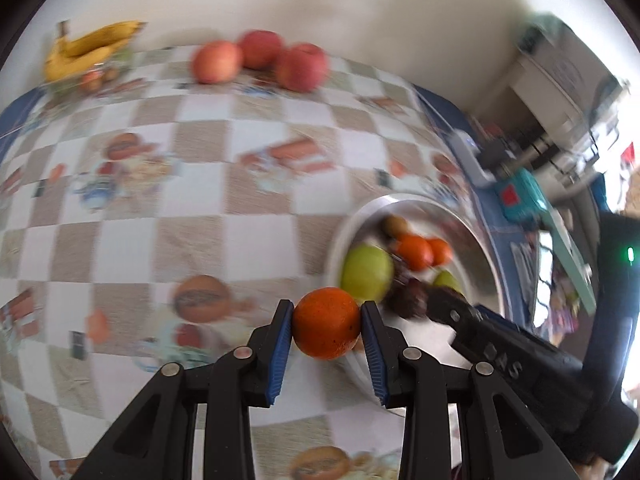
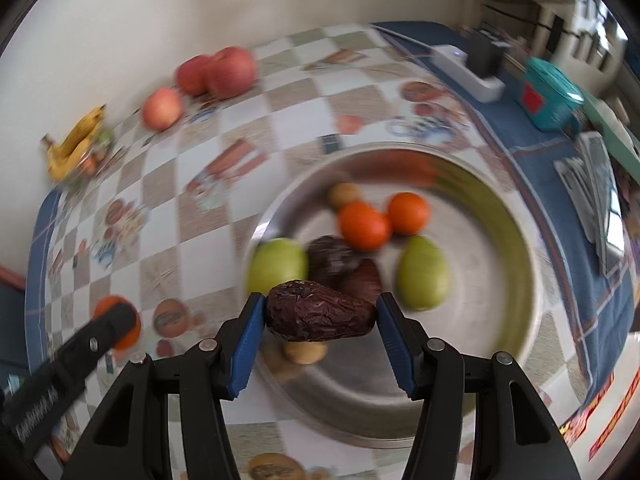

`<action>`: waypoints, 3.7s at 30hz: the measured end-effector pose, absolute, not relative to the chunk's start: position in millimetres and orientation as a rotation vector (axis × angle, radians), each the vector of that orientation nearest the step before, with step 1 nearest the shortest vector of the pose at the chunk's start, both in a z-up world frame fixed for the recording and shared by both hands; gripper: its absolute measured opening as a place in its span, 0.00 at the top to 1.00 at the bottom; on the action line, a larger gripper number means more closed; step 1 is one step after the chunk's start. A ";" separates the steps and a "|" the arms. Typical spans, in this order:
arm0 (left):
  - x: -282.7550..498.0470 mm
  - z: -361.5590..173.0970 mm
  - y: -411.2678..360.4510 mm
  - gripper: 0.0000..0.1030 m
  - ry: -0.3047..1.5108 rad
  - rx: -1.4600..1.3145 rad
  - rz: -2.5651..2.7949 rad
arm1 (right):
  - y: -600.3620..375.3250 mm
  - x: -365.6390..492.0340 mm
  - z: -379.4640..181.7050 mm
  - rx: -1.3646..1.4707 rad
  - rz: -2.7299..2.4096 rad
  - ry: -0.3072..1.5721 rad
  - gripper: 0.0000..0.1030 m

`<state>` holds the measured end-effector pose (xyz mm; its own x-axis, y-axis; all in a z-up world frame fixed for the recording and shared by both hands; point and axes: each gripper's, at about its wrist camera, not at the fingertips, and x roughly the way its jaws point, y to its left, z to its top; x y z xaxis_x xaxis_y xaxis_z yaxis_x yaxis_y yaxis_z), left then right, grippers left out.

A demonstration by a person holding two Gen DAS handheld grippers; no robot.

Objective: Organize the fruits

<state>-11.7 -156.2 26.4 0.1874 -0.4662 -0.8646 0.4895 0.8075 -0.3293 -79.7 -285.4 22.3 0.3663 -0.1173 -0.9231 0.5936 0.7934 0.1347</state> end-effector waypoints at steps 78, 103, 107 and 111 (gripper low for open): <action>-19.7 29.6 -37.7 0.00 1.144 0.279 -0.171 | -226.9 -98.7 31.3 0.252 -0.433 1.102 0.08; -16.9 28.6 -31.9 0.00 1.158 0.268 -0.140 | -226.3 -98.9 31.2 0.252 -0.433 1.103 0.08; -16.6 28.3 -30.8 0.00 1.166 0.262 -0.137 | -226.3 -98.9 31.3 0.252 -0.433 1.103 0.08; -16.9 28.1 -29.8 0.00 1.174 0.251 -0.139 | -226.2 -99.0 31.5 0.252 -0.433 1.103 0.08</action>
